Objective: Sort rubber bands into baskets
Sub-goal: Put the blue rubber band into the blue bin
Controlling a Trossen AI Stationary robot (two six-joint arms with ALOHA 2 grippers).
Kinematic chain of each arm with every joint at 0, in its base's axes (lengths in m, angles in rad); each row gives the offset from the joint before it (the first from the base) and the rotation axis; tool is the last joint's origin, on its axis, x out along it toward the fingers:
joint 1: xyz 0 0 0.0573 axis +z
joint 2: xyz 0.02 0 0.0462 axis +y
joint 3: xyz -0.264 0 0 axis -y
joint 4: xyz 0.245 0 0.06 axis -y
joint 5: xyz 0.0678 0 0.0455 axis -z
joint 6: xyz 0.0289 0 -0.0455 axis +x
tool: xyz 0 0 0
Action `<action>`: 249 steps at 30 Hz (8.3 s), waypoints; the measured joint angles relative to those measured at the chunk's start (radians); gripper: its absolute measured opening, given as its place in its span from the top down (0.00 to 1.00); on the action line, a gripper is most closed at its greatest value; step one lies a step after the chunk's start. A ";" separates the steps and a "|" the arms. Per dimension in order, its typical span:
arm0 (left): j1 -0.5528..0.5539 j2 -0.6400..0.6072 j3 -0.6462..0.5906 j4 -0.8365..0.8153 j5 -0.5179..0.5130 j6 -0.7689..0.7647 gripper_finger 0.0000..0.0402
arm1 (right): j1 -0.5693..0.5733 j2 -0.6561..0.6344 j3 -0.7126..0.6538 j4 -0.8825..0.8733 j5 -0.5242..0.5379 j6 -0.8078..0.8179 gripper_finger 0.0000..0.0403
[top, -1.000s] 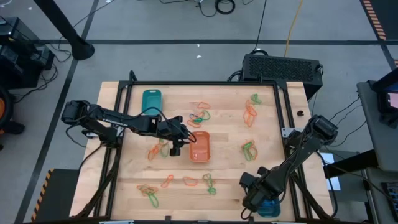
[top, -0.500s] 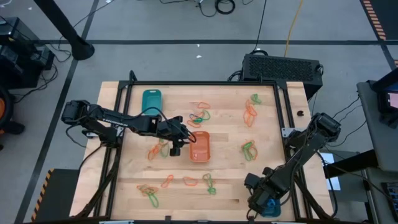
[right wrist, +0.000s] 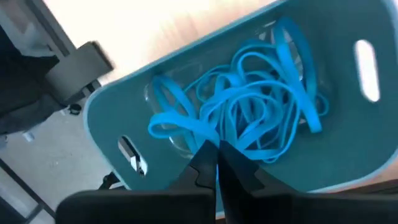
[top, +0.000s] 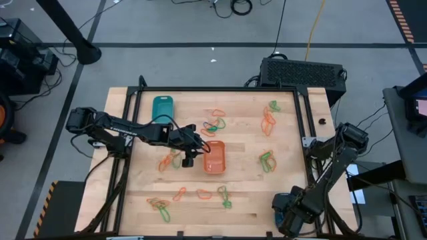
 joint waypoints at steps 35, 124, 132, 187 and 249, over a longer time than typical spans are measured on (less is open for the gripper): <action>0.016 0.000 0.000 0.002 0.000 0.007 0.57 | 0.029 -0.099 0.000 -0.054 0.095 -0.166 0.80; 0.357 0.137 0.138 -0.080 -0.107 0.055 0.99 | -0.414 -0.697 -0.675 0.860 0.971 -1.208 0.84; 0.294 0.109 0.138 -0.125 -0.180 0.058 1.00 | -0.490 -0.655 -0.675 1.002 0.971 -1.200 0.84; -0.058 0.108 0.139 0.267 -0.137 0.049 1.00 | -0.764 -0.182 -0.619 1.682 0.463 -1.023 0.47; -0.176 -0.374 -0.349 0.394 -0.211 -0.072 0.51 | -0.183 -0.566 -0.621 0.622 -0.114 0.367 1.00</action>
